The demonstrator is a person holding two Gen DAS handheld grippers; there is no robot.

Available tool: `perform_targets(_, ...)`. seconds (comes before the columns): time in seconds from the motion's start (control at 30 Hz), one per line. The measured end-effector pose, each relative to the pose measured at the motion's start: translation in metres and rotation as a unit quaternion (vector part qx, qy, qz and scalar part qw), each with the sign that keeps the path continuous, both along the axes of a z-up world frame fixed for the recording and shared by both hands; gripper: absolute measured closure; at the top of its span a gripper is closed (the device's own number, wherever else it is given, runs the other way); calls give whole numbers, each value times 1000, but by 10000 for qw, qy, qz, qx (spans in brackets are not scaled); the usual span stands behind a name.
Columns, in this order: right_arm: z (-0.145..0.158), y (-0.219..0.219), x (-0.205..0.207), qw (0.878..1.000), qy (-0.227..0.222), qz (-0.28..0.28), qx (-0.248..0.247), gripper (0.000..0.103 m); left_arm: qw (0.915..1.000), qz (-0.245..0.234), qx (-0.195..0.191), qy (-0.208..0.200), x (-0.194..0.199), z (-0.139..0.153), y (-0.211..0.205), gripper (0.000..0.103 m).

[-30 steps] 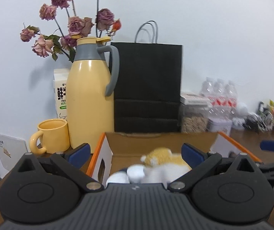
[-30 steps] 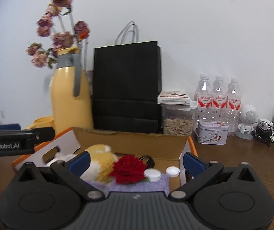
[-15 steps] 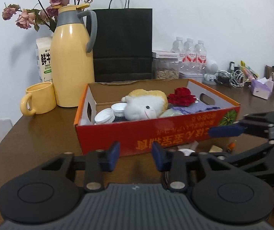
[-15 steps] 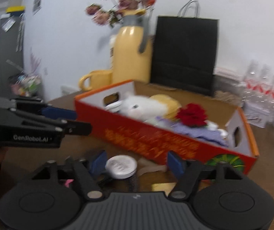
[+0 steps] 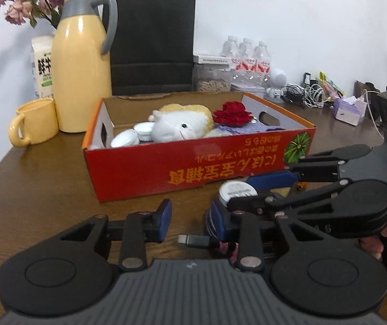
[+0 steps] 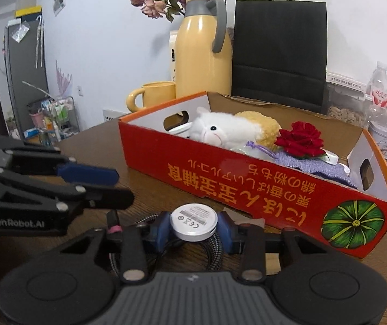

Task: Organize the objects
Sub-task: 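Grasp the white round disc with the right gripper while the left gripper grasps the pink-tied cable, then carry the disc and cable over the box and open both grippers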

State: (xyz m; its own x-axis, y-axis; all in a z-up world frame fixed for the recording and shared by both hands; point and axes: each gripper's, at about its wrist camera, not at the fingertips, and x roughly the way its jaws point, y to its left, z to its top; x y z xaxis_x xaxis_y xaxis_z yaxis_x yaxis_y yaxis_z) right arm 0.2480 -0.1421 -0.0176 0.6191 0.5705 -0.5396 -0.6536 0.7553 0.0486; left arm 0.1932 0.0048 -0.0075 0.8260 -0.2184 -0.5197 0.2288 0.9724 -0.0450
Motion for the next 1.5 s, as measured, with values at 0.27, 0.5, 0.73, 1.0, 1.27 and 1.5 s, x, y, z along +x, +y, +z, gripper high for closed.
perform_targets(0.27,0,-7,7,9988,318,-37,361,66,9991,-390,-90,166,2,-6,-13,65)
perform_targets(0.5,0,-15,14,9967,535,-183,585,66,9985,-441,-146,303,7,-8,-17,56)
perform_targets(0.73,-1,-14,15,9949,696,-22,728,66,9976,-423,68,550,18,-18,-30,72)
perform_targets(1.0,3,-18,11,9945,595,-76,858,66,9973,-515,245,470,14,-20,-34,77)
perform_targets(1.27,8,-25,11,9931,519,-178,1035,66,9972,-524,295,453,13,-21,-37,78)
perform_targets(1.5,13,-32,7,9904,475,-231,1276,66,9973,-521,247,449,14,-21,-35,79)
